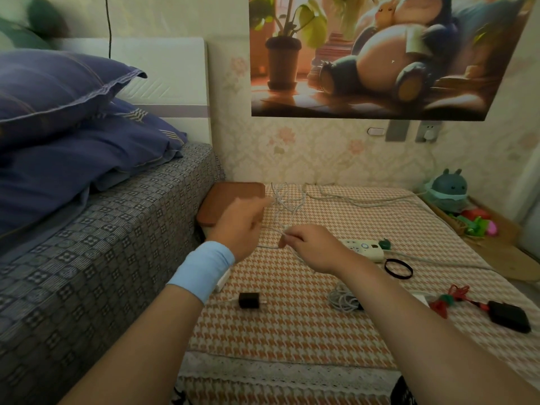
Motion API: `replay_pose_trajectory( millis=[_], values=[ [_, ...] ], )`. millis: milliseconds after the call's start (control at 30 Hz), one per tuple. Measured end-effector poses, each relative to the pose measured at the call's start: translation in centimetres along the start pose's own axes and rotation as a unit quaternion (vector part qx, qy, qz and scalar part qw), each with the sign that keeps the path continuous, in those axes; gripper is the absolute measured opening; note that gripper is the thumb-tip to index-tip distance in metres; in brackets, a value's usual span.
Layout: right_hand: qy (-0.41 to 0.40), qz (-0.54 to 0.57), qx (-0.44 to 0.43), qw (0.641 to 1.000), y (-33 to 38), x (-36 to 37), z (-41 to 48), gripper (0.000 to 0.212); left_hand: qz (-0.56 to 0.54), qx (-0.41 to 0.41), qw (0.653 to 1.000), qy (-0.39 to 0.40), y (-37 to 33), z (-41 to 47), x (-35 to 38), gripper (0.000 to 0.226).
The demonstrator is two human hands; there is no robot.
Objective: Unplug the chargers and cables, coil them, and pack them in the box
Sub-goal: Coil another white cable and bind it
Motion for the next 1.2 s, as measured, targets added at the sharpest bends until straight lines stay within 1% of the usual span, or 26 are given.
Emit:
replay_pose_trajectory(
  millis=[67, 100, 133, 233, 267, 333, 367, 400, 433, 467, 533, 567, 633, 667, 733, 800, 833, 867, 900, 933, 1000, 1033, 1067, 1133, 1167, 1200],
  values=[
    [-0.034, 0.019, -0.015, 0.999, 0.1, -0.1, -0.1, 0.029, -0.063, -0.082, 0.989, 0.103, -0.4, -0.4, 1.4, 0.038],
    [-0.042, 0.028, -0.020, 0.999, 0.2, -0.3, -0.3, 0.028, -0.063, -0.109, 0.984, 0.125, -0.4, -0.5, 1.8, 0.031],
    [-0.042, 0.032, -0.019, 0.998, 0.2, -0.5, -0.5, 0.030, -0.042, -0.116, 0.984, 0.132, -0.7, -0.5, 1.8, 0.030],
    [-0.007, 0.016, 0.005, 1.000, 0.0, -1.0, -1.0, 0.044, -0.004, -0.110, 0.989, 0.103, -0.8, -0.1, 1.0, 0.045],
    [0.019, -0.019, 0.017, 0.999, -0.5, -0.8, -1.0, 0.048, -0.004, -0.103, 0.992, 0.076, -0.9, -0.1, 0.4, 0.046],
    [0.095, -0.068, 0.047, 0.992, -1.9, -0.3, -1.2, 0.051, -0.028, -0.100, 0.994, -0.020, -0.5, 0.2, -1.2, 0.041],
    [0.126, -0.047, 0.062, 0.989, -2.5, 0.0, -1.3, 0.052, -0.048, -0.102, 0.990, -0.079, -0.2, 0.2, -2.1, 0.037],
    [0.140, -0.011, 0.076, 0.987, -3.1, 0.2, -1.3, 0.053, -0.061, -0.104, 0.984, -0.131, 0.1, 0.1, -3.0, 0.032],
    [0.136, 0.007, 0.087, 0.987, -3.5, 0.2, -1.2, 0.053, -0.065, -0.109, 0.976, -0.176, 0.7, -0.1, -3.7, 0.029],
    [0.122, 0.001, 0.093, 0.988, -3.8, 0.1, -1.1, 0.053, -0.060, -0.119, 0.968, -0.213, 1.2, -0.3, -4.2, 0.028],
    [0.094, -0.021, 0.111, 0.989, -4.3, -0.2, -0.9, 0.053, -0.049, -0.134, 0.949, -0.280, 2.2, -0.5, -4.8, 0.032],
    [0.095, -0.014, 0.121, 0.988, -4.4, -0.2, -0.8, 0.052, -0.050, -0.140, 0.938, -0.314, 2.7, -0.6, -5.0, 0.034],
    [0.107, 0.029, 0.128, 0.986, -4.2, -0.2, -0.9, 0.050, -0.036, -0.148, 0.921, -0.358, 3.3, -0.6, -5.4, 0.035],
    [0.102, 0.040, 0.123, 0.986, -3.8, -0.3, -1.0, 0.049, -0.021, -0.151, 0.920, -0.362, 3.6, -0.6, -5.6, 0.035],
    [0.070, 0.023, 0.105, 0.992, -2.8, -0.8, -0.7, 0.049, 0.009, -0.170, 0.926, -0.337, 4.3, -0.6, -5.5, 0.029],
    [0.041, -0.012, 0.092, 0.995, -1.8, -1.2, -0.4, 0.044, 0.037, -0.201, 0.938, -0.282, 5.4, -0.6, -5.0, 0.016],
    [0.036, -0.022, 0.088, 0.995, -1.4, -1.2, -0.2, 0.040, 0.069, -0.214, 0.942, -0.250, 5.6, -0.6, -4.6, 0.022],
    [0.035, -0.028, 0.083, 0.996, -1.0, -1.2, -0.1, 0.037, 0.110, -0.219, 0.944, -0.221, 5.7, -0.5, -4.3, 0.034],
    [0.034, -0.034, 0.077, 0.996, -0.6, -0.9, 0.0, 0.035, 0.138, -0.202, 0.947, -0.206, 5.5, -0.3, -4.0, 0.043],
    [0.030, -0.039, 0.072, 0.996, -0.1, -0.7, -0.1, 0.035, 0.134, -0.160, 0.957, -0.200, 4.9, 0.0, -3.6, 0.049],
    [0.009, -0.036, 0.063, 0.997, 0.5, -0.1, 0.1, 0.036, 0.047, -0.077, 0.982, -0.165, 3.1, 0.4, -2.4, 0.051],
    [-0.006, -0.031, 0.057, 0.998, 0.7, 0.1, 0.1, 0.035, -0.009, -0.068, 0.991, -0.116, 2.0, 0.3, -1.5, 0.049],
    [-0.024, -0.027, 0.049, 0.998, 0.9, 0.3, 0.2, 0.034, -0.054, -0.073, 0.995, -0.052, 0.9, 0.1, -0.5, 0.045],
    [-0.067, -0.018, 0.028, 0.997, 1.2, 0.3, 0.2, 0.030, -0.112, -0.113, 0.985, 0.066, -0.4, -0.4, 1.6, 0.036],
    [-0.088, -0.013, 0.019, 0.996, 1.2, 0.1, 0.1, 0.030, -0.138, -0.143, 0.975, 0.100, -0.7, -0.6, 2.3, 0.032],
    [-0.105, -0.009, 0.014, 0.994, 1.2, -0.1, 0.0, 0.031, -0.165, -0.166, 0.966, 0.113, -0.8, -0.6, 2.7, 0.029]
  ],
)
Point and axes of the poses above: each hand's wrist, its own z-axis towards the middle knuckle, its own x-axis out of the palm, y = z × x, the point moved 1 cm from there along z, towards the middle knuckle, and after that the axes turned 14 degrees about -z, right-handed, at the moved point
